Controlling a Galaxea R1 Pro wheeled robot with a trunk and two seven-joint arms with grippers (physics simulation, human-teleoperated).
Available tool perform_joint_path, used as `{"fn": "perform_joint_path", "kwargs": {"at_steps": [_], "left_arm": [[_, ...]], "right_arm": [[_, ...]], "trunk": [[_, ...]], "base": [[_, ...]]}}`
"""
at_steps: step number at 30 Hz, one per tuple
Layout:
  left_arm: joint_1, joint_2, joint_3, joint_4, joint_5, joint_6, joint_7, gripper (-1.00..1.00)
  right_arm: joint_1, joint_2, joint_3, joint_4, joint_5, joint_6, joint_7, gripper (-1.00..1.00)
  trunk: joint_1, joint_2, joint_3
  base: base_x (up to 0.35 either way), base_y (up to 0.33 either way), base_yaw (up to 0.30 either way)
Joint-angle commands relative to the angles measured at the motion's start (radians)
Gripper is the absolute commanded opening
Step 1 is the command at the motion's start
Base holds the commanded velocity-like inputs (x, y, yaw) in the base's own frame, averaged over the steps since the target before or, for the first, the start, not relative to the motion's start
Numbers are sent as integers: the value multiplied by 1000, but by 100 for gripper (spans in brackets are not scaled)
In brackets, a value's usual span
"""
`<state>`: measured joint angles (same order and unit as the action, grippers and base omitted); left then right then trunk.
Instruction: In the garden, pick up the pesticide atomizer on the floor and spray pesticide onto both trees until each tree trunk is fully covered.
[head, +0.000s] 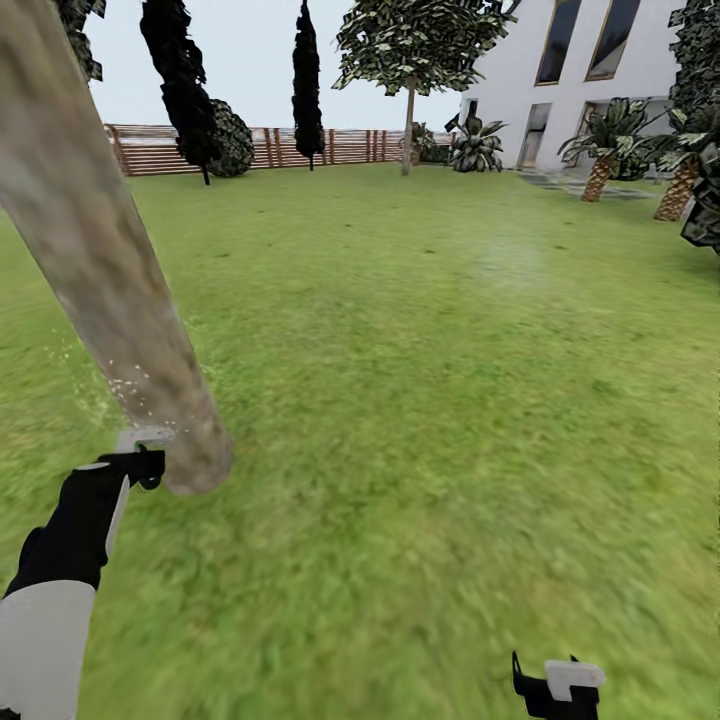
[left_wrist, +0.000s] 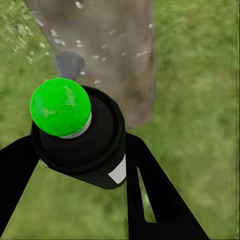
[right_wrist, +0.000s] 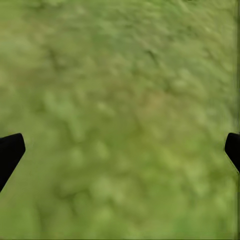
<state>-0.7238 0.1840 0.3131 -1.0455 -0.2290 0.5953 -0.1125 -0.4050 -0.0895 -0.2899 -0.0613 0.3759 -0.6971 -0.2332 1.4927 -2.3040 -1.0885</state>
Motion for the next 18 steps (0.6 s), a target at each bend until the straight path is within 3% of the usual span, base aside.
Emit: {"fn": "perform_joint_path", "kwargs": {"at_steps": [1, 13, 18], "left_arm": [[0, -3, 1, -13, -2, 0, 0, -100], [1, -5, 3, -41, -6, 1, 13, -100], [2, -5, 38, -38, -4, -7, 28, -100]], "right_arm": [[0, 0, 0, 0, 0, 0, 0, 100], [0, 2, 0, 0, 1, 0, 0, 100], [0, 1, 0, 0, 0, 0, 0, 100]], "trunk": [[0, 0, 0], [0, 0, 0], [0, 0, 0]], "base": [[141, -251, 0], [62, -242, 240], [10, -68, 185]]}}
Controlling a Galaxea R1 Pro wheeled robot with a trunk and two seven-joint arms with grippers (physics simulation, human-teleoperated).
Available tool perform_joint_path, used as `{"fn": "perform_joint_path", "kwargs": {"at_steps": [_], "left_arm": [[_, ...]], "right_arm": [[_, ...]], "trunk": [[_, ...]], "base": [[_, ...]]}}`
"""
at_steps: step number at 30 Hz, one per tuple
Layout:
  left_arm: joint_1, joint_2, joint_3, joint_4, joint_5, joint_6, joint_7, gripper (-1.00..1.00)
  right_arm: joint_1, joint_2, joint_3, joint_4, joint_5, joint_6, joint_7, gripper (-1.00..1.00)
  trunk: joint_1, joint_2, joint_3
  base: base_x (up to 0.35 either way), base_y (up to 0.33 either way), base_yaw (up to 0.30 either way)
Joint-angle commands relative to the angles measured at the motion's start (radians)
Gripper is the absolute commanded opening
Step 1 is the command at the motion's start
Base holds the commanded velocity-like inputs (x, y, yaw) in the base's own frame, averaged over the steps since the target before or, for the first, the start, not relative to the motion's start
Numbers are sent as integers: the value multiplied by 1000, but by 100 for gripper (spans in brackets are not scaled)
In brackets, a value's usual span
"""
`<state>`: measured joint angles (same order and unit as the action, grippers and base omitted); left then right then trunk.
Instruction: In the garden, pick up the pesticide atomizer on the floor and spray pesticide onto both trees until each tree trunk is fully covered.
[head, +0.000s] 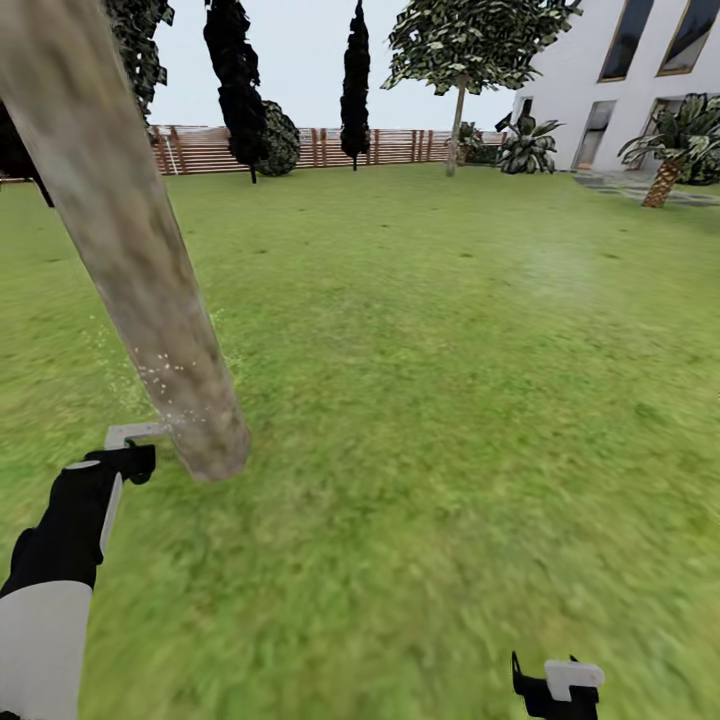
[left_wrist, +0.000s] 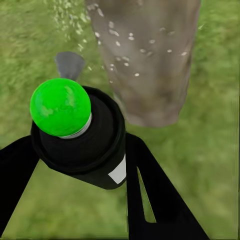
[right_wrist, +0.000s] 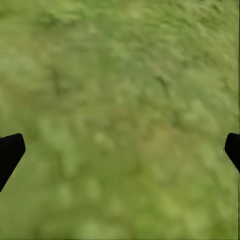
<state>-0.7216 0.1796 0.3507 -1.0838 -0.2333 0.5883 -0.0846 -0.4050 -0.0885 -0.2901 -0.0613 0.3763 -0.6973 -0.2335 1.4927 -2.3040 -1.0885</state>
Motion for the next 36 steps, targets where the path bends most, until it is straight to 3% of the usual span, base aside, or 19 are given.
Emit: {"fn": "perform_joint_path", "kwargs": {"at_steps": [1, 7, 22, 31, 33, 35, 36], "left_arm": [[0, 0, 1, 0, 0, 0, 0, -100], [0, 1, 4, 1, -1, -1, 2, -100], [0, 0, 4, 11, -3, -1, 2, -100], [6, 2, 5, 28, -3, -1, 2, -100], [20, 9, 31, 88, -2, -9, 1, -100], [23, 11, 70, 104, -5, -12, 1, -100], [23, 10, 73, 104, -5, -13, 1, -100]], "right_arm": [[0, -1, 0, 0, 0, 0, -1, 100], [0, -2, 0, 0, 0, 0, 0, 100], [0, 0, 0, 0, 1, 0, 0, 100], [0, 0, 0, 0, 1, -1, 0, 100], [0, 0, 0, 0, 1, -1, 0, 100], [0, -1, 0, 0, 0, 0, -1, 100], [0, -2, 0, 0, 0, 0, 0, 100]], "trunk": [[0, 0, 0], [0, 0, 0], [0, 0, 0], [0, 0, 0], [0, 0, 0], [0, 0, 0], [0, 0, 0]], "base": [[0, -233, 21], [49, -255, 2], [272, -157, 5], [177, -222, 255], [104, -259, 145], [133, -261, 24], [143, -261, 6]]}}
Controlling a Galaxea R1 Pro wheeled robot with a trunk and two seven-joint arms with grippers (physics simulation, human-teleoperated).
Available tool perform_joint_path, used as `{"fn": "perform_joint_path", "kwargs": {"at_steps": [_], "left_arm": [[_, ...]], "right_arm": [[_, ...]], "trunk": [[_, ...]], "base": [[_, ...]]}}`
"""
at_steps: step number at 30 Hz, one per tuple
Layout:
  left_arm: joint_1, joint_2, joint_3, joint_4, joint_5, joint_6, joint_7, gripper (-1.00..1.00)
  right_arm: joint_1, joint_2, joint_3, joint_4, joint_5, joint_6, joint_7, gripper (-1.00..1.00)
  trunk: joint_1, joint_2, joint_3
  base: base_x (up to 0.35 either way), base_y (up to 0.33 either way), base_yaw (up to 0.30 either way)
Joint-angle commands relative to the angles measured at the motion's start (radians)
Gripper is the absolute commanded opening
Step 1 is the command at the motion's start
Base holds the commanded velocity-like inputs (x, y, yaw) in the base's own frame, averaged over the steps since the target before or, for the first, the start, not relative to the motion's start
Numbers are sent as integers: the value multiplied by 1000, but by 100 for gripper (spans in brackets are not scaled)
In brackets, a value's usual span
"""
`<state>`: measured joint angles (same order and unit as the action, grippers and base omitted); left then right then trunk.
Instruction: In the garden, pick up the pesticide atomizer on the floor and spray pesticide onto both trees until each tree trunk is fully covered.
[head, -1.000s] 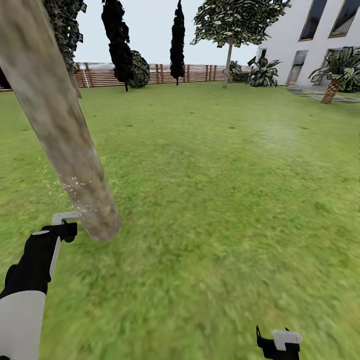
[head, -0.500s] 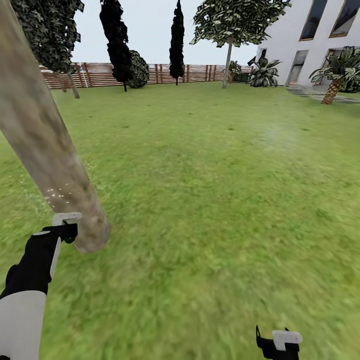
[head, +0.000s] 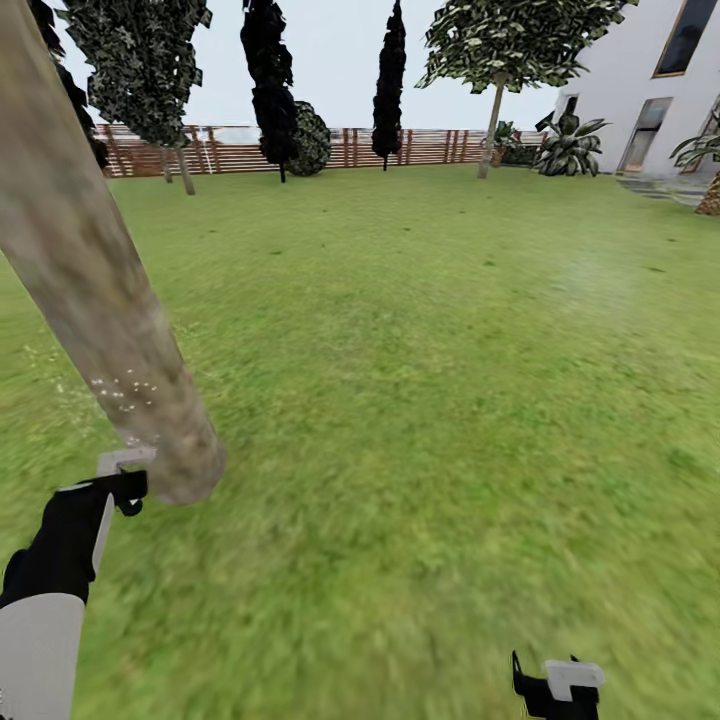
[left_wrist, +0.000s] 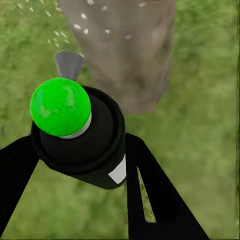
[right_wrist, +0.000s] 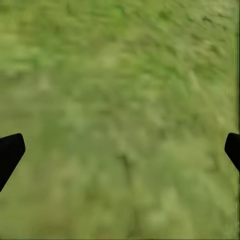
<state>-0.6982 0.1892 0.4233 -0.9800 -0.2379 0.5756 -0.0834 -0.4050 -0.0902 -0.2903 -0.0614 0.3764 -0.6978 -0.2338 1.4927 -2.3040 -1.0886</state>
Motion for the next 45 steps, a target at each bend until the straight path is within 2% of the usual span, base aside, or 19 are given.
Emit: {"fn": "perform_joint_path", "kwargs": {"at_steps": [1, 6, 8, 10, 12, 16, 18, 23, 29, 35, 38, 45], "left_arm": [[0, -5, -3, -4, -1, 1, 1, -100], [-2, -23, -4, -7, 0, 3, 6, -100], [0, -8, 4, -5, -4, 2, 9, -100], [3, 12, 6, 2, -4, 0, 37, -100], [7, 18, 6, 7, -3, 0, 58, -100], [9, -3, 2, 17, 6, -2, 63, -100], [8, -32, 3, 39, 3, -26, 63, -100], [9, -14, 6, 45, 0, -53, 64, -100], [29, -25, 7, 43, 4, -59, 80, -100], [29, -17, 10, 32, 3, -57, 83, -100], [29, -15, 7, 31, 3, -57, 108, -100], [29, -18, 5, 33, 1, -58, 111, -100]], "right_arm": [[0, 0, 0, 0, 1, 0, 0, 100], [0, 0, 0, 0, 1, 1, 1, 100], [0, 1, 0, 0, 1, 1, 1, 100], [0, 1, 0, 0, 1, 1, 1, 100], [0, 1, 0, 0, 1, 0, 1, 100], [0, 1, 0, 0, 0, 0, 1, 100], [0, 1, 0, 0, 1, 0, 1, 100], [0, 1, 0, 0, 0, 0, 1, 100], [0, 0, 0, 0, 1, 1, 2, 100], [0, 0, 0, 0, 1, 1, 2, 100], [0, 1, 0, 0, 1, 0, 2, 100], [0, 1, 0, 0, 1, 0, 1, 100]], "trunk": [[0, 0, 0], [0, 0, 0], [0, 0, 0], [0, 0, 0], [0, 0, 0], [0, 0, 0], [0, 0, 0], [0, 0, 0], [0, 0, 0], [0, 0, 0], [0, 0, 0], [0, 0, 0]], "base": [[145, -261, 2], [175, -243, 0], [234, -192, 0], [242, -181, 0], [243, -177, 18], [45, -28, 241], [3, -2, 276], [0, 0, 250], [145, -184, 11], [170, -225, 0], [143, -240, 2], [48, -266, 225]]}}
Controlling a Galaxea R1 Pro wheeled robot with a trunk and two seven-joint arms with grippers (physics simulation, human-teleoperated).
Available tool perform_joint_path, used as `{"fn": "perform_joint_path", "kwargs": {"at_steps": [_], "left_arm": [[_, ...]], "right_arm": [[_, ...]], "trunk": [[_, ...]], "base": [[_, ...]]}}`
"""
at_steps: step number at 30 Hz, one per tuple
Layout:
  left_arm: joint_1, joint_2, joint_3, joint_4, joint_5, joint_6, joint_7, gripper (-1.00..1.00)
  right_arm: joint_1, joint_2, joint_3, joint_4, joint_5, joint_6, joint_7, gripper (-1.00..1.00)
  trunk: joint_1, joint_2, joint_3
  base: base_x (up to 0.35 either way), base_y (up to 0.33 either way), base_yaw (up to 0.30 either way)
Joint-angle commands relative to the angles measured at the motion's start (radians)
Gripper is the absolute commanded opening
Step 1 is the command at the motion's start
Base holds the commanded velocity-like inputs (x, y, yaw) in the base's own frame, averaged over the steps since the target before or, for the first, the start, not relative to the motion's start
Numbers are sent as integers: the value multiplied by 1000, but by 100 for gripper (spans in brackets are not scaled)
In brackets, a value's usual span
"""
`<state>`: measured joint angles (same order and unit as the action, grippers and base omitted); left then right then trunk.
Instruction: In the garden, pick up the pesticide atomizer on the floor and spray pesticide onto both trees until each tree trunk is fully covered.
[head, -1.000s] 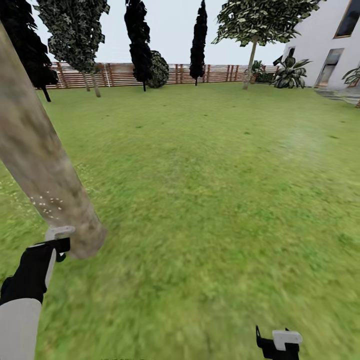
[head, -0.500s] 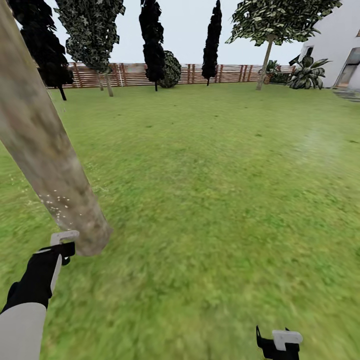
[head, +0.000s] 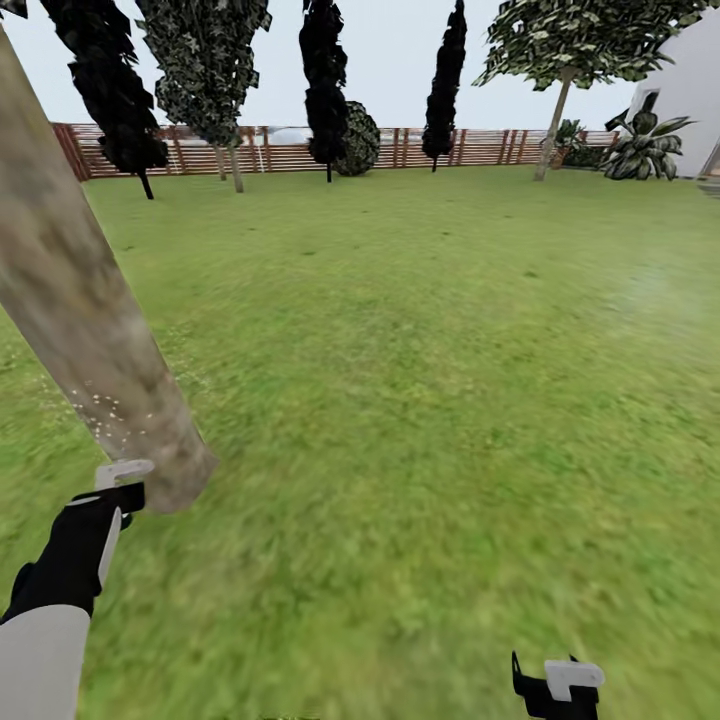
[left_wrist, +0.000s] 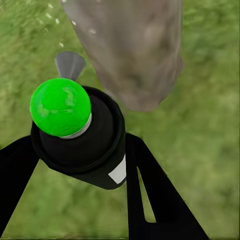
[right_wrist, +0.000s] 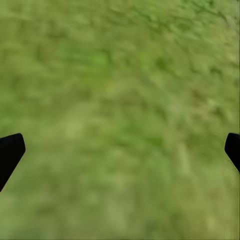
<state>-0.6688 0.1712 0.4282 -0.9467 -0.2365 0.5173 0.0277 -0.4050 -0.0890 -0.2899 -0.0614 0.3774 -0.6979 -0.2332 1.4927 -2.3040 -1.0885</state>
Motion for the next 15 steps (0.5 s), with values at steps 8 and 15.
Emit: {"fn": "perform_joint_path", "kwargs": {"at_steps": [8, 15], "left_arm": [[0, -8, -12, 14, -6, 0, 52, -100], [0, -10, -8, 15, 3, 0, 117, -100]], "right_arm": [[0, 0, 0, 0, 0, 0, 0, 100], [0, 0, 0, 0, 0, 1, 1, 100]], "trunk": [[0, 0, 0], [0, 0, 0]], "base": [[26, -271, 277], [150, -250, 275]]}}
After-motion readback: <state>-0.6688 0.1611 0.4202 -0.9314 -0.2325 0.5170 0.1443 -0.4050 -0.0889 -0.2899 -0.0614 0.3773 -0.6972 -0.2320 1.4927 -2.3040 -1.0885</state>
